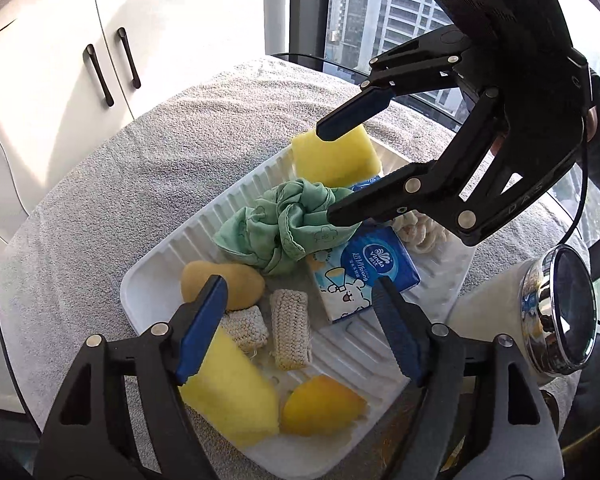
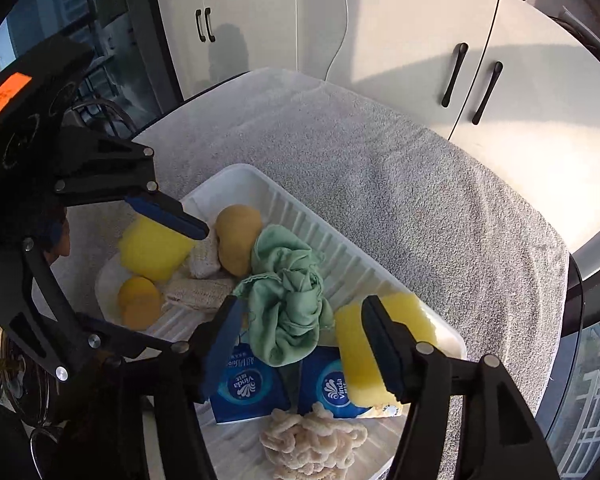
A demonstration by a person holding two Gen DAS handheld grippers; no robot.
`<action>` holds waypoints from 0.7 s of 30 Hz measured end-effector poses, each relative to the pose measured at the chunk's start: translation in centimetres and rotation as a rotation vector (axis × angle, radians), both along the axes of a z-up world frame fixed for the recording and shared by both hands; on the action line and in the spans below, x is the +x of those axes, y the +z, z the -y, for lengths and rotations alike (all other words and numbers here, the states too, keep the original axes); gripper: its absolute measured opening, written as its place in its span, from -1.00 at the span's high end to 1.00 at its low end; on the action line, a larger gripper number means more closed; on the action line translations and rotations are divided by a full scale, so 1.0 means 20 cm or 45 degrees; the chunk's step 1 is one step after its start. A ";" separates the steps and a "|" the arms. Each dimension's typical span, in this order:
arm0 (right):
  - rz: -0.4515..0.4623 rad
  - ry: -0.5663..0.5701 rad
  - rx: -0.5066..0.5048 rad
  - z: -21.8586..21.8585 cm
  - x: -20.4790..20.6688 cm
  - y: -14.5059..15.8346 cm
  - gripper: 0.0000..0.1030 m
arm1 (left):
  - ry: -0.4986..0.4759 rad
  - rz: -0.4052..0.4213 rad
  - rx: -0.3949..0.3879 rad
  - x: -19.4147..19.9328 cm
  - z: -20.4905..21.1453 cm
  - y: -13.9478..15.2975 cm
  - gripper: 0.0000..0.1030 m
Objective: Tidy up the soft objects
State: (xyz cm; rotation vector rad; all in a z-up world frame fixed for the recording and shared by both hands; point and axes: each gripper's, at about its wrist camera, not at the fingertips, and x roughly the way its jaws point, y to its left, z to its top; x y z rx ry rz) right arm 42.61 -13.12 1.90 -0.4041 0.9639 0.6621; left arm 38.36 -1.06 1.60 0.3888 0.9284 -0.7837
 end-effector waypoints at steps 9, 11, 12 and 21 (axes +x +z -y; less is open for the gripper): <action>0.056 -0.165 0.082 0.23 -0.11 0.14 -0.37 | 0.233 0.085 -0.100 -0.01 -0.18 0.16 -0.73; 0.078 -0.210 0.099 0.29 -0.15 0.18 -0.37 | 0.299 0.113 -0.118 -0.03 -0.23 0.19 -0.74; 0.086 -0.232 0.111 0.32 -0.17 0.20 -0.37 | 0.342 0.123 -0.133 -0.04 -0.27 0.20 -0.74; 0.212 -0.373 0.198 0.48 -0.46 0.41 -0.38 | 0.712 0.354 -0.209 -0.35 -0.54 0.40 -0.79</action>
